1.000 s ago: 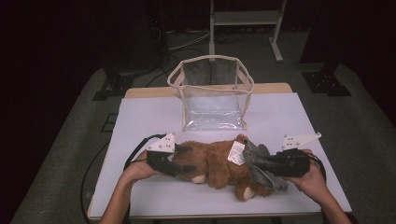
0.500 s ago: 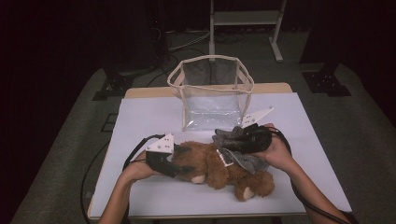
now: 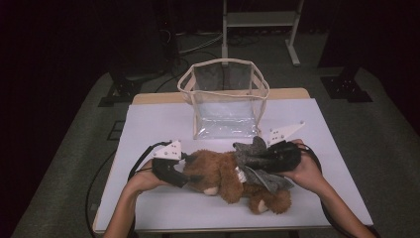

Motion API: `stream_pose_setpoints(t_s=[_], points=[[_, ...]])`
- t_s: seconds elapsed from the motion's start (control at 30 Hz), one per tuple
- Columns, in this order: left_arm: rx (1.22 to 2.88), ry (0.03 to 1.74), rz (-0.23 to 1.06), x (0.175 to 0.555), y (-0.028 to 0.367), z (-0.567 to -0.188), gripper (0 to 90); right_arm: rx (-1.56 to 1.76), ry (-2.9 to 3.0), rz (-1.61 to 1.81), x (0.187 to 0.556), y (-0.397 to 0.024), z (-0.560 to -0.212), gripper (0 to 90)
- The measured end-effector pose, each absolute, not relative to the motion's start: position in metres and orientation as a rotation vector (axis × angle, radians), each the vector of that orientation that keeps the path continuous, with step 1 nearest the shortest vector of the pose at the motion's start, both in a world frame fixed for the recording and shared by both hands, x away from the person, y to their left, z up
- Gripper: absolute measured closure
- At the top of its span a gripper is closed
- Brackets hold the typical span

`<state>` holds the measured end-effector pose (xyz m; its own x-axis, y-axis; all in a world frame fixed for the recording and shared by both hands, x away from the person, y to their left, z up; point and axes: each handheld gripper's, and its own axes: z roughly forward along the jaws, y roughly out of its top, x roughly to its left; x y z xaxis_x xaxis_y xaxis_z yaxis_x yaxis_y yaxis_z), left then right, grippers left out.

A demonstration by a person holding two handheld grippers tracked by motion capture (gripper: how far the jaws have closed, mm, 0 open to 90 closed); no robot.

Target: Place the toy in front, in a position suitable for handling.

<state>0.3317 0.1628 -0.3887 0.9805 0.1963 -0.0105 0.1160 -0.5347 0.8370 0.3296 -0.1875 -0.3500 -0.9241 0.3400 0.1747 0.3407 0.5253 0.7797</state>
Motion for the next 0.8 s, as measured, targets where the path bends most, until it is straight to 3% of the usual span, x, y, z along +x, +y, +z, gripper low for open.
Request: stream_pose_setpoints(t_s=[0.17,0.37,0.53,0.6,0.8], points=[[2.134,0.193,0.092,0.331,0.160,-0.392,37.9,-0.512,-2.739,-1.356,0.350,-0.149,-0.339,73.0],[2.138,0.184,0.101,0.329,0.160,-0.392,37.7,-0.396,-2.777,-1.269,0.360,-0.107,-0.348,72.9],[2.149,0.195,0.096,0.330,0.167,-0.385,33.8,-0.414,-2.770,-1.244,0.359,-0.112,-0.361,73.0],[2.178,0.264,0.103,0.332,0.173,-0.380,27.2,-0.435,-2.744,-1.267,0.355,-0.122,-0.365,73.3],[2.146,0.250,0.093,0.335,0.167,-0.391,38.1,-0.464,-2.742,-1.285,0.355,-0.122,-0.357,73.6]])
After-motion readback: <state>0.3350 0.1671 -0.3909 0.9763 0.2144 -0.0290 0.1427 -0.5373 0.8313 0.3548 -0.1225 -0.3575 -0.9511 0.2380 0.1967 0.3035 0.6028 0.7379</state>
